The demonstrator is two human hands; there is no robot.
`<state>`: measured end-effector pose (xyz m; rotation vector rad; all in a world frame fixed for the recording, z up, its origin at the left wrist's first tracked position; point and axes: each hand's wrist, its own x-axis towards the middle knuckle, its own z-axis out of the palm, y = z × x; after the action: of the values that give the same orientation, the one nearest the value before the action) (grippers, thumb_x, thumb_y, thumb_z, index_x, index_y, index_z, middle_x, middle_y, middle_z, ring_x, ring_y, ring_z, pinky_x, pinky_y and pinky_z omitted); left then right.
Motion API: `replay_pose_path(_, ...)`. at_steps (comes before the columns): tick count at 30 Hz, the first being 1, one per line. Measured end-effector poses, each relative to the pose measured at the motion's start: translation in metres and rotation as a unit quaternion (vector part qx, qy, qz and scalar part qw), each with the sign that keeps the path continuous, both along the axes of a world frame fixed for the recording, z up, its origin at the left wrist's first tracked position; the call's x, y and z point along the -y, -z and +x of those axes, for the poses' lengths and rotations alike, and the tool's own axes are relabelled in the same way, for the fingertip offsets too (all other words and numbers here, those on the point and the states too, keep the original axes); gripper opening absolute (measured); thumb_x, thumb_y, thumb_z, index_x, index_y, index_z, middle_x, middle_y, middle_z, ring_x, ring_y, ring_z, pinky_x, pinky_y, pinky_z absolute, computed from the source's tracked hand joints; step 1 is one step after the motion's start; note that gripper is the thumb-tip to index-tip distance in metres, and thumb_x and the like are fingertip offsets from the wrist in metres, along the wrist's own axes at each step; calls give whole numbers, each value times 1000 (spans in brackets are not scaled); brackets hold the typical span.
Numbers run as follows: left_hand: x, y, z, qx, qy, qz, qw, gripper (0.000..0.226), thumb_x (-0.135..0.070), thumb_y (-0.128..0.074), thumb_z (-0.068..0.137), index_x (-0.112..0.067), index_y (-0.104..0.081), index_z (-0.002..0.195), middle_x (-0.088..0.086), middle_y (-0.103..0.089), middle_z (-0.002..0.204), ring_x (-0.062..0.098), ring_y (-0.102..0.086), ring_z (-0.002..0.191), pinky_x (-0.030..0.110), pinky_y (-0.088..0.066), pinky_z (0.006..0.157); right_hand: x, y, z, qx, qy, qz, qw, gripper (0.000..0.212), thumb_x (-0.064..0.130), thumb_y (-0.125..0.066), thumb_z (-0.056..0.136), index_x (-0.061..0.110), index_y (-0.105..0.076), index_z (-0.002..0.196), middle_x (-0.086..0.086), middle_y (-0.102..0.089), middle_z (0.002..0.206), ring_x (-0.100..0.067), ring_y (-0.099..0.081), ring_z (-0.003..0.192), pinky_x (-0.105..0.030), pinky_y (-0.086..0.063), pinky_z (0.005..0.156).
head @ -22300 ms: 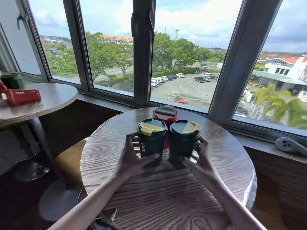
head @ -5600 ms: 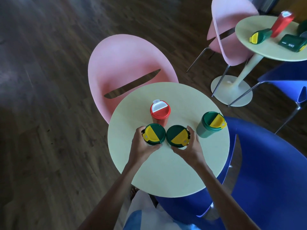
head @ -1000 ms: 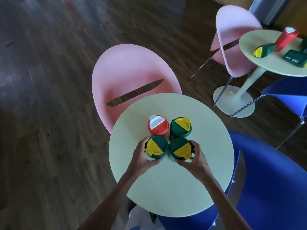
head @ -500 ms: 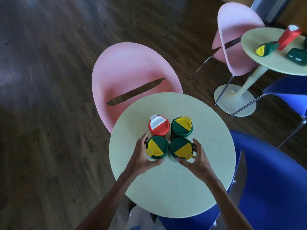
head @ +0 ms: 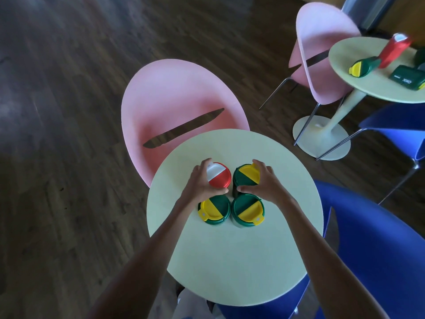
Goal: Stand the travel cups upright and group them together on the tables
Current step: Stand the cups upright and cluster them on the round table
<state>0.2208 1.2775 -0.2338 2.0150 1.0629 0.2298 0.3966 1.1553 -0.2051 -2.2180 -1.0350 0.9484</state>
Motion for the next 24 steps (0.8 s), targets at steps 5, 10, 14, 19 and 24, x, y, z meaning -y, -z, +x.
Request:
replay_pose_path(5,2,1,2,23,-26,10,999,91,-38,-87,56,-28,-37,131,3,-47,126,19,-43,110,30,-41,81,-3,5,-3,27,4,12,1000,99,31,-84,67,24,-23,144,-10,-36,143,-28,-39,129,-29,-38,87)
replay_pose_path(10,2,2,2,22,-27,17,999,90,-42,-86,54,-29,-38,129,1,-48,126,21,-45,113,33,-46,83,-3,6,-1,41,1,22,999,96,31,-84,67,22,-26,143,-8,-40,144,-27,-39,129,-31,-39,90)
replay_pose_path(14,2,-1,2,22,-30,14,999,91,-40,-87,54,-29,-37,130,1,-48,126,20,-45,112,33,-47,84,-2,6,2,41,-4,17,999,95,33,-84,67,23,-27,142,-7,-41,143,-27,-40,128,-32,-40,91)
replay_pose_path(19,2,-5,4,24,-25,17,999,91,-41,-86,54,-29,-37,130,0,-48,127,19,-45,112,33,-48,83,-2,4,6,45,-1,21,999,94,33,-84,67,24,-27,142,-7,-41,142,-27,-41,126,-30,-39,89)
replay_pose_path(24,4,-3,4,26,-27,10,999,91,-37,-87,55,-27,-38,131,1,-48,125,18,-45,110,32,-45,84,-1,8,6,38,-1,13,999,95,33,-83,67,25,-27,143,-7,-41,142,-27,-41,125,-30,-39,88)
